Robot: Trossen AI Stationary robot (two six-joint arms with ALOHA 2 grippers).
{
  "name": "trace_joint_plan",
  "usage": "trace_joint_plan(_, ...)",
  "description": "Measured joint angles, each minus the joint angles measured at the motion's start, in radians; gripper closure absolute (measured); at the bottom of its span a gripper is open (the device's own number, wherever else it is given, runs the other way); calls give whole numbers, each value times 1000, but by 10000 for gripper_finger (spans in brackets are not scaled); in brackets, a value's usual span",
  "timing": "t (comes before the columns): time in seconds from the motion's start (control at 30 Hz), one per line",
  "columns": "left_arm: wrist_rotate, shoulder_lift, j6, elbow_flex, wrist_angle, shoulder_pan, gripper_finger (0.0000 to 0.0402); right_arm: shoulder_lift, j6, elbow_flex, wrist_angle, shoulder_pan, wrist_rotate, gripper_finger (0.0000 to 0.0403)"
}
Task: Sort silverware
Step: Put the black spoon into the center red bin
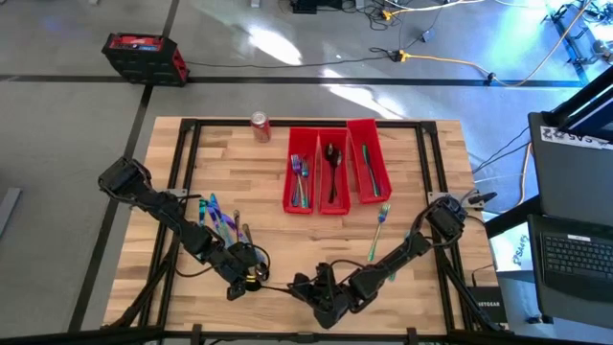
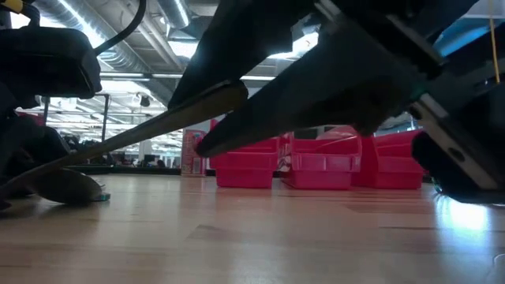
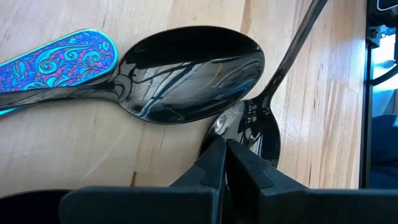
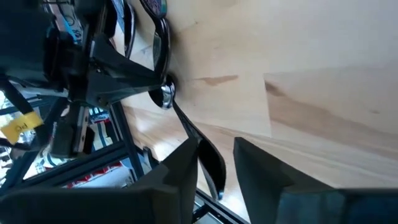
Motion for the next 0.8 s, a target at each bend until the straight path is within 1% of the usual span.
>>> trace_joint_plan(0.33, 0, 0, -4, 0, 0, 0, 402, 0, 0, 0, 2, -6, 3, 320)
trace_joint_plan(0.5, 0, 0, -3, 0, 0, 0, 402, 0, -14, -1, 46, 3, -1, 320)
trace_joint_plan(0.8, -7, 0, -3, 0, 0, 0, 402, 0, -10, -1, 55, 9, 10, 320)
